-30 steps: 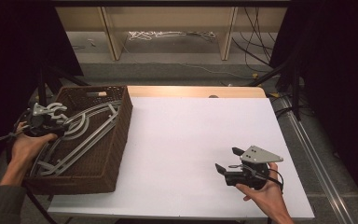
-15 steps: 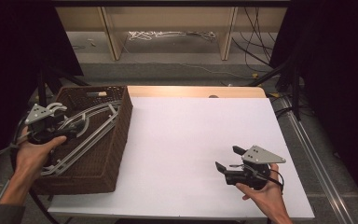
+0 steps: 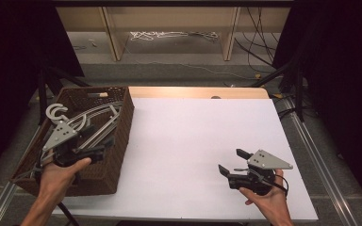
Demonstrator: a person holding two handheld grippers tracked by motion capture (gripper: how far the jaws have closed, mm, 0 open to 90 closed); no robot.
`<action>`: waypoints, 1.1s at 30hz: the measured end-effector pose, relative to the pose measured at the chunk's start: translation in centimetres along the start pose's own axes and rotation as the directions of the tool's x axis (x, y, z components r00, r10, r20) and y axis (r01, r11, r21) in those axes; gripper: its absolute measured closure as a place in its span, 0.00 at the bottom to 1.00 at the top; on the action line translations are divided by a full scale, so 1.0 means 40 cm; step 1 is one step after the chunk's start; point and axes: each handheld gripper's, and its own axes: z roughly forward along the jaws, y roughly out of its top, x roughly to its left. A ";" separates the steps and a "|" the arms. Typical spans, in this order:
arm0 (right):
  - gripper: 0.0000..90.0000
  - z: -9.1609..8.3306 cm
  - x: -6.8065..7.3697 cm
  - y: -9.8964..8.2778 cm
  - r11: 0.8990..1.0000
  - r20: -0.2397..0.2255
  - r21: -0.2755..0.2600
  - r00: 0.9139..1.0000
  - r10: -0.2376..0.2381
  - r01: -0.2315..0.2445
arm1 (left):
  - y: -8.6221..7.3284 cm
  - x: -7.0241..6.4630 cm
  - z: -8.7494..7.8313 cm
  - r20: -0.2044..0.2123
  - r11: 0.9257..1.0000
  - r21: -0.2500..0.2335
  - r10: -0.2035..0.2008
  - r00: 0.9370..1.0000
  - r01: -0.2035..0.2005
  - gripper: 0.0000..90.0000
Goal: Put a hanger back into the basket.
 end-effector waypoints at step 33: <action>0.18 -0.039 0.063 -0.052 0.997 -0.045 -0.063 0.998 0.038 -0.041 | -0.157 -0.168 0.019 0.132 0.990 -0.066 0.134 0.982 -0.126 0.17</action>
